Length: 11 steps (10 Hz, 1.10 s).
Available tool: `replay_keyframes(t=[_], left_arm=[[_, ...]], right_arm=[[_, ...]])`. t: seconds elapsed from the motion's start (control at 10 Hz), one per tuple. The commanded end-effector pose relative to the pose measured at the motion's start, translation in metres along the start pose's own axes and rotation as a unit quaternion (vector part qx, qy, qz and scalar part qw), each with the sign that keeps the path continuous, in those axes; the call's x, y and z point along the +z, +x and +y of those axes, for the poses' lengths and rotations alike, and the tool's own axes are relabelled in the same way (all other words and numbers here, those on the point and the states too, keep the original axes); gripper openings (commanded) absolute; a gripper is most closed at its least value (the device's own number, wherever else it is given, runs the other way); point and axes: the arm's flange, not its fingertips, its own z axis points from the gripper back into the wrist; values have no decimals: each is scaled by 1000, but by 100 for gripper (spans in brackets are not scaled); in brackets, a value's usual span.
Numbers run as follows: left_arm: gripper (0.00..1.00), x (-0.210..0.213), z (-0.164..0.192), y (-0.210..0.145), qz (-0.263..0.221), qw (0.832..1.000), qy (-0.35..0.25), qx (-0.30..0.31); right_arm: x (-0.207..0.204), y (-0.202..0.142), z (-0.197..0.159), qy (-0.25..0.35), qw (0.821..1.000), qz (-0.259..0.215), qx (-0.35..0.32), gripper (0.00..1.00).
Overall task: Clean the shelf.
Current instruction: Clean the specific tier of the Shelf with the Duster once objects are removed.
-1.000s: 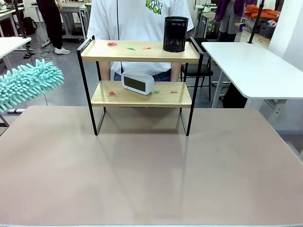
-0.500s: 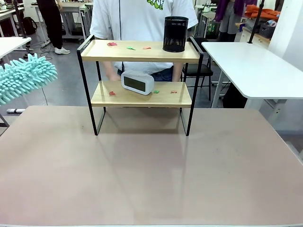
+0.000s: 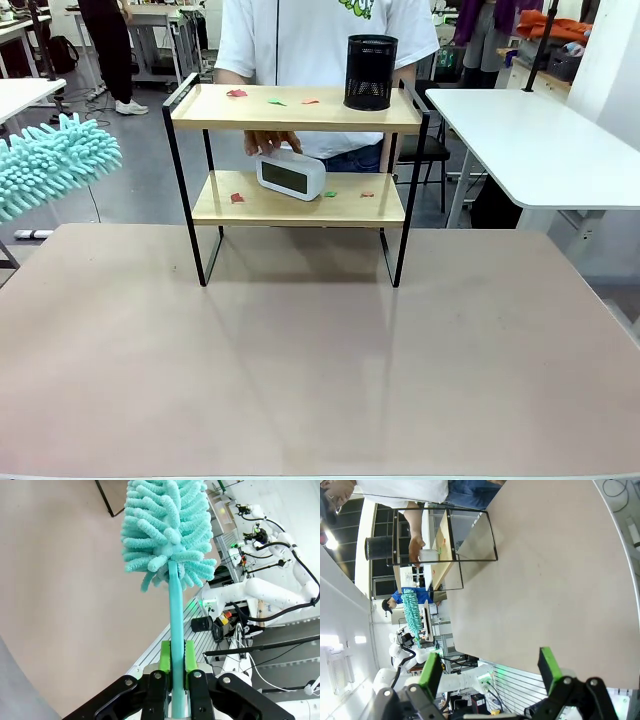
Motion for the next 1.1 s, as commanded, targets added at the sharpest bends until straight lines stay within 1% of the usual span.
replay_keyframes(t=[0.0, 1.0], left_arm=[[0, 1, -2, -2, -1, 1000, 0, -4], [0, 1, -2, -2, -1, 1000, 0, -4]], right_arm=[[3, 0, 0, -1, 1000, 4, 14, 100], [3, 0, 0, -1, 1000, 4, 14, 100]])
